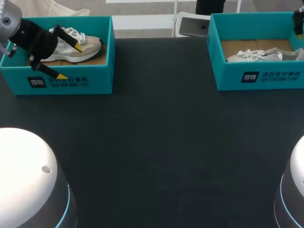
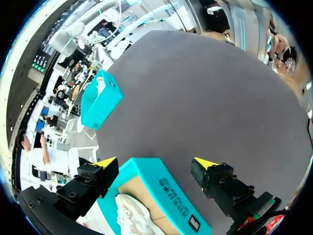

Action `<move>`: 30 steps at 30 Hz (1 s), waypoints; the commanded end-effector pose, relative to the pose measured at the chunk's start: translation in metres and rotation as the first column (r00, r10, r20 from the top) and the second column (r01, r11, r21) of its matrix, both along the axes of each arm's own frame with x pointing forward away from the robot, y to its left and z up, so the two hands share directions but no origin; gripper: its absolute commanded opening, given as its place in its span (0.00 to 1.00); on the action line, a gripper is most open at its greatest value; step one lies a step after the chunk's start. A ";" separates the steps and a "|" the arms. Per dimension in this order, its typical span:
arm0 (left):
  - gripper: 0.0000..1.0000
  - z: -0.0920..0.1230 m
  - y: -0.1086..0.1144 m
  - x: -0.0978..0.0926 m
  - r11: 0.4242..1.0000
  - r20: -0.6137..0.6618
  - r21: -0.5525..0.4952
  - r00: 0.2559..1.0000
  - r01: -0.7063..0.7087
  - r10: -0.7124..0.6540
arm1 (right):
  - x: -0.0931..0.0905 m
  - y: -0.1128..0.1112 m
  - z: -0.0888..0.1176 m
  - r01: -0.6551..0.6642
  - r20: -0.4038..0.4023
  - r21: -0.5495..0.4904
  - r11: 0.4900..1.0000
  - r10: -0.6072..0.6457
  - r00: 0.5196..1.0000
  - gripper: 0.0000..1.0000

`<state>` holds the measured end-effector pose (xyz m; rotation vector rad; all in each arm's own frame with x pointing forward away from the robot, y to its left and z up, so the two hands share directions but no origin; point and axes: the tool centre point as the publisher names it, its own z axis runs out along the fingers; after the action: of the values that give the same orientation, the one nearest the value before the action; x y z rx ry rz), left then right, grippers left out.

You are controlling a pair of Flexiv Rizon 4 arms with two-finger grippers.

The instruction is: Take the shoe out of the shoebox, open the shoe tongue, remove and reinsert the insole, then place the shoe into the shoebox

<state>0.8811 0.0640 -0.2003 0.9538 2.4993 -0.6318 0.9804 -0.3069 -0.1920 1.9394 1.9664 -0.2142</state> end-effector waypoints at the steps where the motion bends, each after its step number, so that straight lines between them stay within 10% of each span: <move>1: 1.00 0.005 -0.004 0.001 0.879 0.109 0.393 0.936 0.268 -0.335 | -0.001 0.000 0.000 -0.001 0.002 -0.001 1.000 0.001 1.000 1.00; 11: 1.00 0.001 -0.001 0.005 0.859 0.116 0.432 0.927 0.275 -0.356 | -0.001 0.000 0.000 -0.001 0.002 -0.001 1.000 0.001 1.000 1.00; 30: 1.00 -0.005 0.120 0.149 0.521 -0.024 0.622 0.680 0.584 -0.733 | -0.001 0.000 0.000 -0.001 0.002 -0.001 1.000 0.001 1.000 1.00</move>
<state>0.9926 0.1694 -0.2099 2.0419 2.1432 0.2661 0.9804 -0.3068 -0.1920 1.9394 1.9664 -0.2141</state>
